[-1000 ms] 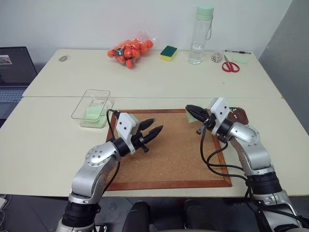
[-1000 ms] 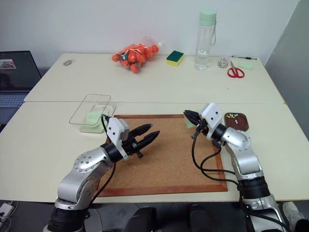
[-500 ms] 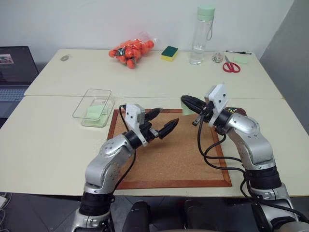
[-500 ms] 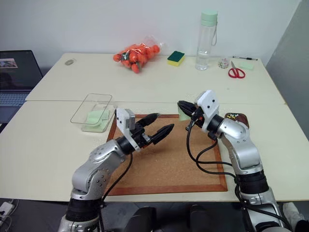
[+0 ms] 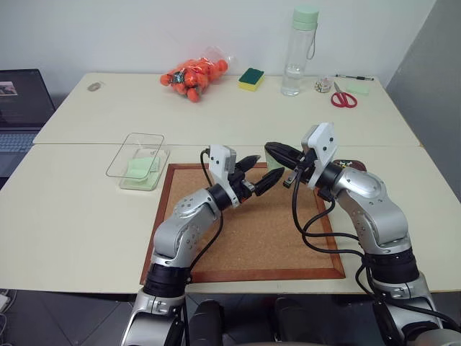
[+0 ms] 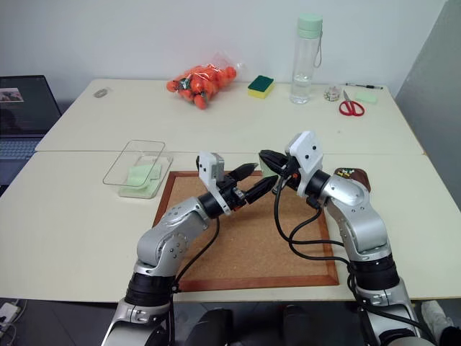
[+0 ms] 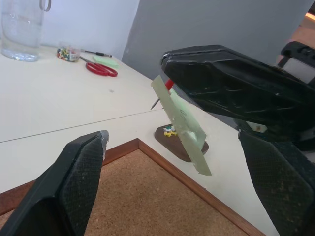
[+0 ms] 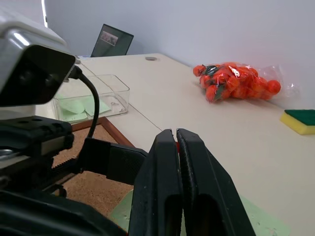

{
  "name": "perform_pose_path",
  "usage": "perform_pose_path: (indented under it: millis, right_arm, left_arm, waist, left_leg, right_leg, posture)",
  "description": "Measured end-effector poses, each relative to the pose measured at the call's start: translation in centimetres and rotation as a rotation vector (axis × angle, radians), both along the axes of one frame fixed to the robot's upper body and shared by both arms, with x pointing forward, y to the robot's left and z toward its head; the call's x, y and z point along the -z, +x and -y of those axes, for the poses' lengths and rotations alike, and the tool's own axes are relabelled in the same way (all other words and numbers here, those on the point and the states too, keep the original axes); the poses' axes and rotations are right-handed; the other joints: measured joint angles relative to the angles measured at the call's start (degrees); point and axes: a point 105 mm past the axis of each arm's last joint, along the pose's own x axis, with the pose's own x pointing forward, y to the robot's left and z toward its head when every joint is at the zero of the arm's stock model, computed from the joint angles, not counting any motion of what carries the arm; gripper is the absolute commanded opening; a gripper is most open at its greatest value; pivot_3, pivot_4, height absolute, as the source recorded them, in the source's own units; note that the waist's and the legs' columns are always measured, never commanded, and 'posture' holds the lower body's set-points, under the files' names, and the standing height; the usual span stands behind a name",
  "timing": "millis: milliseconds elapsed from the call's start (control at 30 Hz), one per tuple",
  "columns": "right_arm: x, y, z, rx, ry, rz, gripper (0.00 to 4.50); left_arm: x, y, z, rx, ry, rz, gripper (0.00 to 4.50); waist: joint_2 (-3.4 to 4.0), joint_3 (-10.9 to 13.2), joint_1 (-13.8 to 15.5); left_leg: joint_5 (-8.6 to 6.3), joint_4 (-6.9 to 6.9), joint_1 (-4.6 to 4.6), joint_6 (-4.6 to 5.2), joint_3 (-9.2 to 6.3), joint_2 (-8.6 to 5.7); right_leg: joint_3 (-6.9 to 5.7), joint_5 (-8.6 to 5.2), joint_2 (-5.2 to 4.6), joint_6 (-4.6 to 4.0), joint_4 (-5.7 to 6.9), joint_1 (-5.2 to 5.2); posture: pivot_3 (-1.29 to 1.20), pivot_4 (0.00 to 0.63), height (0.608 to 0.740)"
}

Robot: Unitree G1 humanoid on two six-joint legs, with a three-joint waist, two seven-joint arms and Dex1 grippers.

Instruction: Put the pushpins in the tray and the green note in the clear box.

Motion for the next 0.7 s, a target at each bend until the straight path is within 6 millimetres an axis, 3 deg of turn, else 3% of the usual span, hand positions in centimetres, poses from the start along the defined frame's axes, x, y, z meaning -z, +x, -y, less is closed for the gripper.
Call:
perform_pose_path:
  millis: [333,600,700]
  right_arm:
    - [-0.1,0.0,-0.2,0.003,0.010,0.002,0.00]
    - [-0.4,-0.1,-0.4,0.001,0.015,0.015,0.00]
    - [-0.8,-0.1,-0.5,-0.002,0.016,0.028,0.00]
  left_arm:
    - [0.3,0.8,1.3,0.006,0.019,-0.018,1.66]
    - [0.7,0.8,1.1,0.006,0.042,-0.024,0.21]
    - [0.8,1.0,1.0,-0.002,0.045,-0.030,0.08]
  waist:
    - [-0.04,0.0,0.0]
    - [-0.04,0.0,0.0]
    - [-0.04,0.0,0.0]
  left_leg:
    - [0.00,-0.01,-0.01,0.00,0.00,0.00]
    - [0.00,-0.01,-0.01,0.00,0.00,0.00]
    - [0.00,-0.01,-0.01,0.00,-0.01,0.00]
  right_leg:
    - [0.00,0.00,0.00,0.00,-0.01,-0.02]
    - [0.01,0.00,0.00,0.00,-0.01,-0.02]
    - [-0.01,0.00,0.00,0.00,-0.01,-0.02]
  posture:
    - [0.00,0.150,0.740]
    - [0.00,0.150,0.740]
    - [0.00,0.150,0.740]
